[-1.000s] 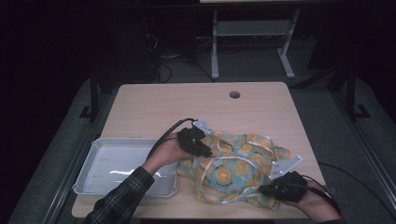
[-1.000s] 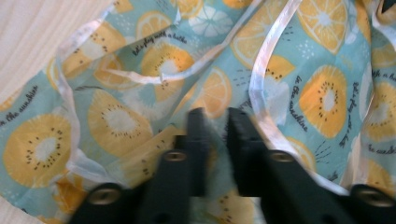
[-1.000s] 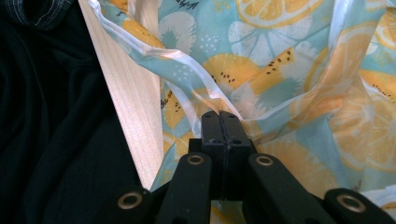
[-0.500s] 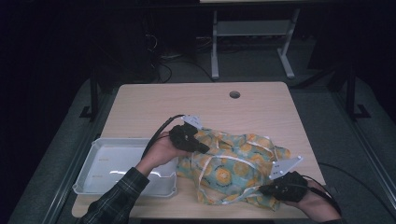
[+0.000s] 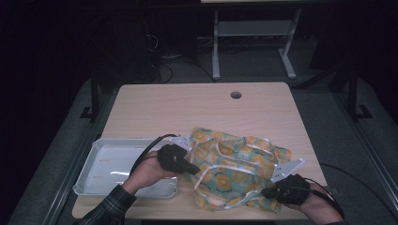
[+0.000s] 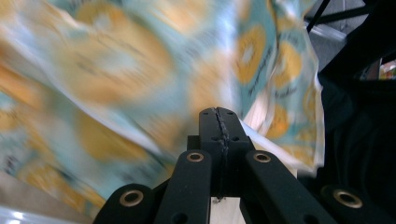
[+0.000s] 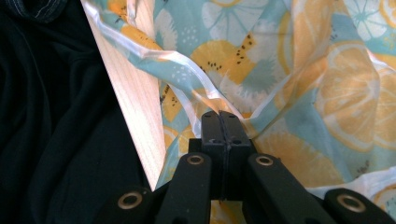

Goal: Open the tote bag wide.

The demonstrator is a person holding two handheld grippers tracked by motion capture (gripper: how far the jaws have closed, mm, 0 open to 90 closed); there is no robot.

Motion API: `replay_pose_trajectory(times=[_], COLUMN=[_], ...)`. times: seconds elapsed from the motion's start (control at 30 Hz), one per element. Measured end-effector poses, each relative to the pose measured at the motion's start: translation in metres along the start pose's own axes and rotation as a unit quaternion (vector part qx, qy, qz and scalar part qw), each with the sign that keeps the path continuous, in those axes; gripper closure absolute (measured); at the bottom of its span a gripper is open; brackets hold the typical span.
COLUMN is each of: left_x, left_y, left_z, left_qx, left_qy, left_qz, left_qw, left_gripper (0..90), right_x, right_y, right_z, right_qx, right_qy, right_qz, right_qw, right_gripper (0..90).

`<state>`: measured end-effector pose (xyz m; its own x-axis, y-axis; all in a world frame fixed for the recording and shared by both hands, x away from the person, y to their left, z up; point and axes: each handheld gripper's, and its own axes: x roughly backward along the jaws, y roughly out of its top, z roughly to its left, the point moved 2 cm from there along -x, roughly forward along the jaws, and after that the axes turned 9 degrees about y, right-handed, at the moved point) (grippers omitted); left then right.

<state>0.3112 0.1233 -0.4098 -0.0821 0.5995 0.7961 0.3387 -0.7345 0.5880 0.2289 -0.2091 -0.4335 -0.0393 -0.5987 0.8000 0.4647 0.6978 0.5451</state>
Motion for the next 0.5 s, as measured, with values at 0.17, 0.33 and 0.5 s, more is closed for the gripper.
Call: replay_pose_trajectory(times=[0.17,0.33,0.5], left_x=[-0.002,0.015,0.010], left_y=[-0.001,0.024,0.055], left_z=[-0.001,0.006,0.024], left_qx=[0.000,-0.016,-0.015], left_qy=[0.003,0.018,0.015], left_qz=[-0.001,-0.041,-0.061], left_qw=[1.0000,0.9989,0.9979], left_gripper=[90.0,90.0,79.1], right_x=[-0.001,-0.003,-0.004], right_y=[-0.003,-0.003,-0.003], right_z=[0.000,-0.001,-0.001], right_qx=[-0.001,0.000,-0.002], right_qy=[0.000,0.000,0.003], right_qz=[0.005,0.007,0.009], right_qw=[1.0000,1.0000,1.0000], right_gripper=[89.7,89.7,89.7])
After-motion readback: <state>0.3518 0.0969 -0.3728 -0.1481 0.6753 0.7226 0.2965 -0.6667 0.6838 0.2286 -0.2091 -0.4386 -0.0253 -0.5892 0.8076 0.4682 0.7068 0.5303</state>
